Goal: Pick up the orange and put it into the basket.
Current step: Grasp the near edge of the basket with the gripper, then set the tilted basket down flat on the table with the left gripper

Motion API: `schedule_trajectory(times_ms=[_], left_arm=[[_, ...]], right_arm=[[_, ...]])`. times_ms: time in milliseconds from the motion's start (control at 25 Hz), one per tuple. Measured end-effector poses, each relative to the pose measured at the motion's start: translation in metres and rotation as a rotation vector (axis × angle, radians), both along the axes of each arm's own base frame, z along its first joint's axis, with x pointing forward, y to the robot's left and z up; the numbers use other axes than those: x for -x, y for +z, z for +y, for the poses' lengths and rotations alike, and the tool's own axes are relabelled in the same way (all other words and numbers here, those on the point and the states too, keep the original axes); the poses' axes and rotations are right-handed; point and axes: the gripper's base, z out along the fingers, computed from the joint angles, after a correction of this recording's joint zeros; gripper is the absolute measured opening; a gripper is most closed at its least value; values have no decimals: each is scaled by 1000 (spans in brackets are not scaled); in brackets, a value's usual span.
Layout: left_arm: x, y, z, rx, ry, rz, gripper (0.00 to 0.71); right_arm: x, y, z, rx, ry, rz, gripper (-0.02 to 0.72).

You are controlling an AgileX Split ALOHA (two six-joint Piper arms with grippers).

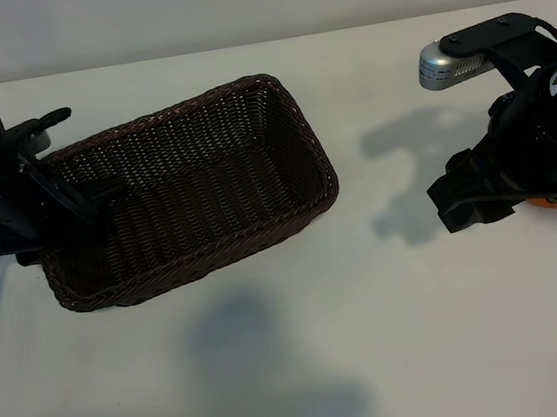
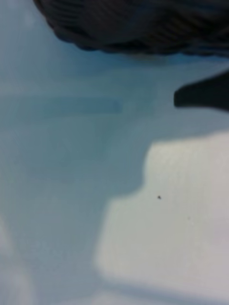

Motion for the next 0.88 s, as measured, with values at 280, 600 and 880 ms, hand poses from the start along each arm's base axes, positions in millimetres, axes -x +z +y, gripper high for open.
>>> schedule_trajectory(times_ms=[280, 600, 880], left_arm=[[-1, 0, -4, 43, -36, -18, 403], [0, 8, -13, 137, -70, -32, 351], [7, 45, -9, 159, -90, -120, 351]], right_arm=[[0, 0, 0, 0, 0, 0, 526], [0, 0, 0, 1, 3, -1, 526], [0, 0, 0, 1, 4, -1, 526]])
